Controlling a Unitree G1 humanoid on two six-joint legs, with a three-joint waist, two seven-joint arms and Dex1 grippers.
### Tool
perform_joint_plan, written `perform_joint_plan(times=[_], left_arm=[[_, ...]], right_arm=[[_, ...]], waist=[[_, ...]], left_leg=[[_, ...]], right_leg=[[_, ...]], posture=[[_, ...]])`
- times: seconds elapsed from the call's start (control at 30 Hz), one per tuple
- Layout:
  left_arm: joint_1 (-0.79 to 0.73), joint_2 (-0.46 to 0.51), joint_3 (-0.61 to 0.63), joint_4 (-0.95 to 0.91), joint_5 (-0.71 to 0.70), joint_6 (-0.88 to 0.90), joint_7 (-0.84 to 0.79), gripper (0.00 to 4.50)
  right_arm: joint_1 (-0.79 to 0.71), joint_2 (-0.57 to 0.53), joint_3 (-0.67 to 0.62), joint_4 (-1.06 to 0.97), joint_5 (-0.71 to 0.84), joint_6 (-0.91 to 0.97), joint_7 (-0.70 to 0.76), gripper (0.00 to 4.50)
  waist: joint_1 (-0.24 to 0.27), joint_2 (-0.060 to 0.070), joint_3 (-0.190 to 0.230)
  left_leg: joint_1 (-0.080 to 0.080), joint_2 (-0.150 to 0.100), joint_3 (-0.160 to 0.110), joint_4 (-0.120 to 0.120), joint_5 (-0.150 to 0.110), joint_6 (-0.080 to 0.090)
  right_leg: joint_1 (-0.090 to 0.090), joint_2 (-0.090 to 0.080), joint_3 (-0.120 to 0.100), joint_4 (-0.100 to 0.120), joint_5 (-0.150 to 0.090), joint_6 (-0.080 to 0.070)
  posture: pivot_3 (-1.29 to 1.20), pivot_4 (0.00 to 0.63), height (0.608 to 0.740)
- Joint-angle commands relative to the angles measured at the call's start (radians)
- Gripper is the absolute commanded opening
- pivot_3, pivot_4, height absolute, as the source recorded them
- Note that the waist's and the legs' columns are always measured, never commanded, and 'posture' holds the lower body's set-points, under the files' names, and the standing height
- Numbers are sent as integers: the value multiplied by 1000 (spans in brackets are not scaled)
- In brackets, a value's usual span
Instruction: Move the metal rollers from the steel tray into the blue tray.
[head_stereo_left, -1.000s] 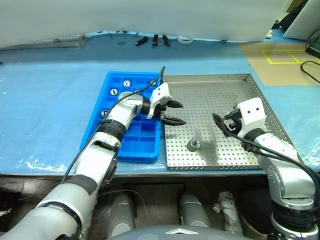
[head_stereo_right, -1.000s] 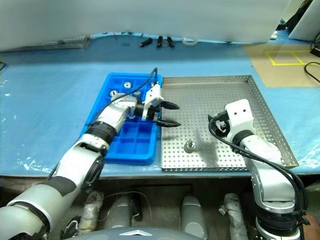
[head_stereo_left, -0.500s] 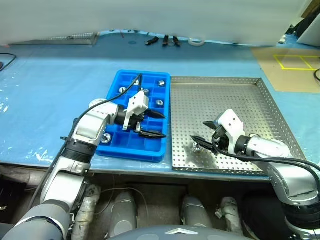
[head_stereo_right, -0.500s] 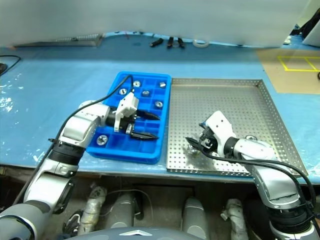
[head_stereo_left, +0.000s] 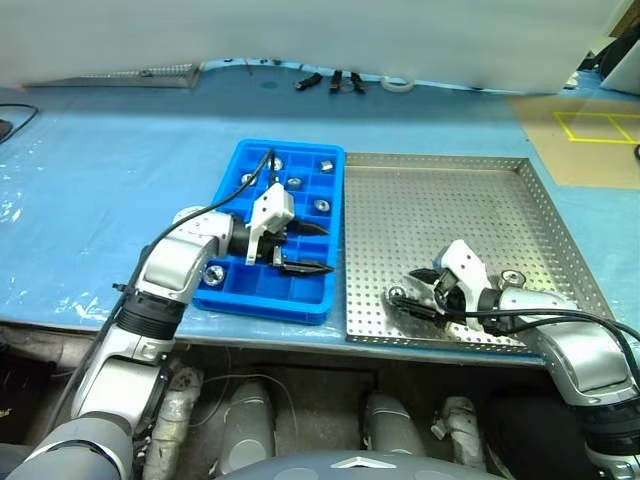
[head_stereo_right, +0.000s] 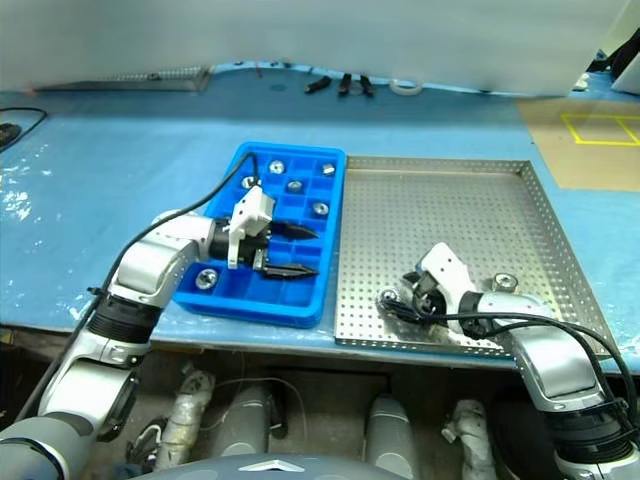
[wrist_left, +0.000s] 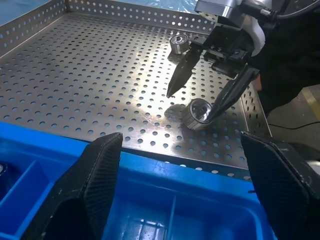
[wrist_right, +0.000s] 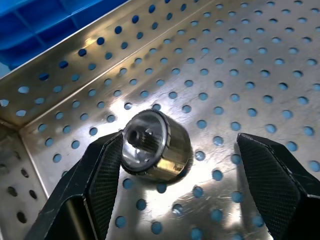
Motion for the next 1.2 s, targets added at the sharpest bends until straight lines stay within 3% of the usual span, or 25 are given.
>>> perform_joint_plan(times=[0.03,0.2,0.23,0.33,0.57,0.83,1.13,1.17,1.2], left_arm=[[-36,5,0,22,-1,-33,9,3974],[-53,2,-14,55,-1,-56,5,3974],[-56,1,-16,62,0,-61,5,3974],[-63,1,-19,73,-1,-69,5,3974],[-68,9,-20,92,0,-76,3,3974],[-65,11,-21,99,6,-79,9,3974],[-59,16,-16,90,7,-77,22,3974],[-59,16,-16,89,6,-76,24,3974],[-60,16,-16,88,6,-74,25,3974]], right_arm=[[-4,17,19,-7,14,-7,-1,3846],[-15,30,40,3,3,-5,-18,3846],[-16,33,40,3,2,-6,-23,3656],[-19,41,37,3,1,-5,-38,2936],[-26,46,61,-36,10,19,-47,506],[-35,0,72,-28,28,-37,41,506],[-57,-6,111,70,-53,-176,55,3546],[-57,-5,128,81,-76,-192,51,3843],[-57,0,140,90,-86,-201,51,3843]], waist=[[-1,0,0],[-1,0,0],[-1,0,0],[-2,0,0],[-2,0,0],[-2,0,0],[-2,0,0],[-2,0,0],[-2,0,0]], left_leg=[[0,0,0,0,0,0],[0,0,0,0,0,0],[0,0,0,0,0,0],[0,0,0,0,0,0],[0,0,0,0,0,0],[0,0,0,0,0,0],[0,0,0,0,0,0],[0,0,0,0,0,0],[0,0,0,0,0,0]], right_leg=[[0,0,0,0,0,0],[0,0,0,0,0,0],[0,0,0,0,0,0],[0,0,0,0,0,0],[0,0,0,0,0,0],[0,0,0,0,0,0],[0,0,0,0,0,0],[0,0,0,0,0,0],[0,0,0,0,0,0]], posture=[[-193,150,740],[-210,150,740],[-212,150,740],[-217,150,740],[-220,150,740],[-211,150,740],[-196,150,740],[-194,150,740],[-194,150,740]])
